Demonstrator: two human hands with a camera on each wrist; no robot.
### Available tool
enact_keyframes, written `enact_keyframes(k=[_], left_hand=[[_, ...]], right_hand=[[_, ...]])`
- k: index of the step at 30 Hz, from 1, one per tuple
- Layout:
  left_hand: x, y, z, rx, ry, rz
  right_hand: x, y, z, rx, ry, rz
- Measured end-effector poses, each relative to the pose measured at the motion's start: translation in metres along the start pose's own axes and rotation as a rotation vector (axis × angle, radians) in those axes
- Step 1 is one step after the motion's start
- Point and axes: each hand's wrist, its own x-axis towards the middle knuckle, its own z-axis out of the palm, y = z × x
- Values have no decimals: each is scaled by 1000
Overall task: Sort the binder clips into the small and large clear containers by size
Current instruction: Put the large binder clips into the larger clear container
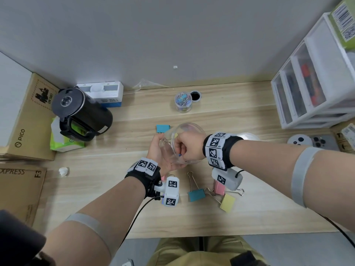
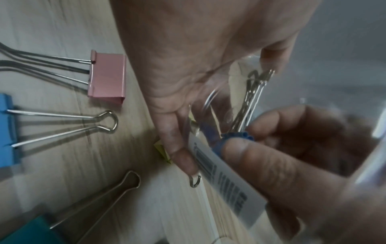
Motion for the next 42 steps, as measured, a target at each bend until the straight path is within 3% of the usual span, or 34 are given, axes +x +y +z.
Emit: enact_keyframes(k=[7, 16, 20, 25, 27, 30, 36, 42], left_hand=[[3, 2, -3, 20, 9, 6], [0, 2, -14, -3, -6, -4], [-2, 5, -22, -37, 27, -4], [-5, 8, -39, -105, 80, -4], [-8, 8, -47, -137, 88, -1], [-13, 8, -58, -161, 102, -4], [-25, 9, -81, -208, 126, -6], [-29, 10, -85, -209, 115, -12]], right_hand=[[8, -10, 9, -50, 66, 110], [5, -12, 6, 255, -33, 111], [-1, -13, -12, 475, 206, 39], [9, 15, -37, 374, 532, 83], [16, 36, -38, 221, 492, 186], [26, 61, -24, -22, 286, 296], [41, 55, 39, -335, 68, 99], [50, 43, 61, -496, 87, 101]])
